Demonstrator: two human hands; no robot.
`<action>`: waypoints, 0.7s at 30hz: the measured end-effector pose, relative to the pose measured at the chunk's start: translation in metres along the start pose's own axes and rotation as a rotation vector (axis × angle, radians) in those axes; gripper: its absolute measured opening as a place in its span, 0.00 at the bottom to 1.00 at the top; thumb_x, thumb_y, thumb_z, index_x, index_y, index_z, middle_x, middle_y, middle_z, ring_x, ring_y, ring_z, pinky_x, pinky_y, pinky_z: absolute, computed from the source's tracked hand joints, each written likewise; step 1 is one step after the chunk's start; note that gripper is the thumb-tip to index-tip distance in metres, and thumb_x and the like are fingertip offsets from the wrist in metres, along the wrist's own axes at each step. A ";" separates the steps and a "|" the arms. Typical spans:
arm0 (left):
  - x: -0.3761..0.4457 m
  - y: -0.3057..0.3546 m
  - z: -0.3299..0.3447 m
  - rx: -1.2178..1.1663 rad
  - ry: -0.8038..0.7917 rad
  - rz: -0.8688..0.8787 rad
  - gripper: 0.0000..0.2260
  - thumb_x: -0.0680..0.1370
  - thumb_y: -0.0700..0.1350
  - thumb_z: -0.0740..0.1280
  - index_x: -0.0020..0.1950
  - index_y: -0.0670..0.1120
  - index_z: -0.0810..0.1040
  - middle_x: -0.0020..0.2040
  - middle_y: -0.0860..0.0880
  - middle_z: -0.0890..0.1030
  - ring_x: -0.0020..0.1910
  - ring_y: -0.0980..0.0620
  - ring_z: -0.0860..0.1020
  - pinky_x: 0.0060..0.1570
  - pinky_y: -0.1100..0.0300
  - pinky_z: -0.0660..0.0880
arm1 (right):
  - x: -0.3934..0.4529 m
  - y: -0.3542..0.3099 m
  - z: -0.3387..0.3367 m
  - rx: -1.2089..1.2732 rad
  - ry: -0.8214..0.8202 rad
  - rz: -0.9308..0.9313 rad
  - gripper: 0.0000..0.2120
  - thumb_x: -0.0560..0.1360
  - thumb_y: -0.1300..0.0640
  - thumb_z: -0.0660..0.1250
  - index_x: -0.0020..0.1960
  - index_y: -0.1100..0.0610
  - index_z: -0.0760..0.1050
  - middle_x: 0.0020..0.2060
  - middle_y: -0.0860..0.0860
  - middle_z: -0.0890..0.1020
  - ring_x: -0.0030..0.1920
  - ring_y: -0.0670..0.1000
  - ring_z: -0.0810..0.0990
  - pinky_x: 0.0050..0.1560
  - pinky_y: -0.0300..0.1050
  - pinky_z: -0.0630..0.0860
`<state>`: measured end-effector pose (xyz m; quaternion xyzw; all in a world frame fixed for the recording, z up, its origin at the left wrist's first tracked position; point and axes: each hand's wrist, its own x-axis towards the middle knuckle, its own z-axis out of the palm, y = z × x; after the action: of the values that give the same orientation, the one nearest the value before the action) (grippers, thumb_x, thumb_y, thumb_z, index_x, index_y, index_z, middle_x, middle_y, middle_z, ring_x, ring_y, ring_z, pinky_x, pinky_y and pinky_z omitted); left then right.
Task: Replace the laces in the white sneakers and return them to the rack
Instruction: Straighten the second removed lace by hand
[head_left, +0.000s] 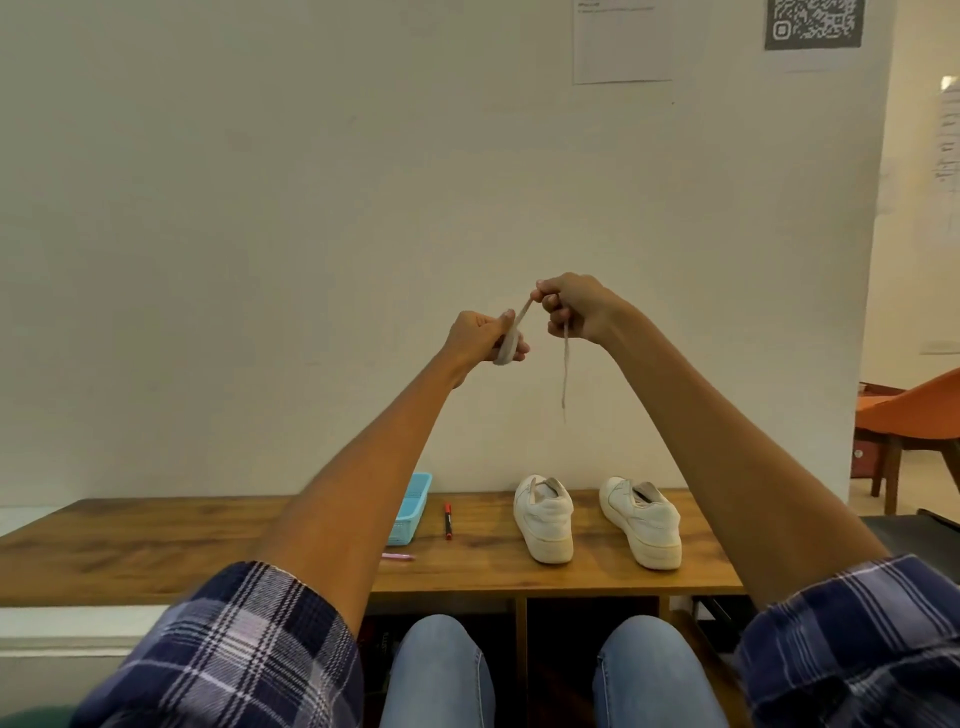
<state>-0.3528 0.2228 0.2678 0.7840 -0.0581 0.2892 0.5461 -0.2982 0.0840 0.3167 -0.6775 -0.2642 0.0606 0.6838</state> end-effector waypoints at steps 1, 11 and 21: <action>0.001 -0.001 -0.001 -0.004 0.035 -0.006 0.19 0.82 0.47 0.59 0.45 0.32 0.81 0.34 0.47 0.83 0.32 0.51 0.82 0.45 0.60 0.80 | 0.000 -0.001 -0.001 -0.005 -0.012 -0.005 0.13 0.79 0.60 0.58 0.36 0.58 0.72 0.20 0.46 0.68 0.18 0.43 0.60 0.26 0.36 0.64; 0.021 -0.003 -0.018 -0.011 0.584 -0.078 0.17 0.79 0.46 0.64 0.32 0.40 0.78 0.41 0.43 0.84 0.45 0.48 0.83 0.53 0.56 0.78 | -0.015 -0.003 -0.011 -0.371 -0.461 -0.019 0.14 0.80 0.57 0.58 0.36 0.57 0.70 0.22 0.45 0.64 0.21 0.44 0.58 0.30 0.36 0.67; 0.014 0.017 -0.045 -0.760 0.589 -0.180 0.09 0.79 0.34 0.63 0.39 0.37 0.70 0.37 0.42 0.78 0.32 0.49 0.78 0.36 0.63 0.78 | -0.014 0.009 -0.018 -0.539 -0.507 0.064 0.13 0.80 0.58 0.56 0.40 0.59 0.73 0.22 0.45 0.65 0.21 0.44 0.61 0.34 0.37 0.68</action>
<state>-0.3659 0.2595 0.2998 0.4158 0.0655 0.4088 0.8097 -0.2998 0.0619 0.3054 -0.8047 -0.4101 0.1761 0.3914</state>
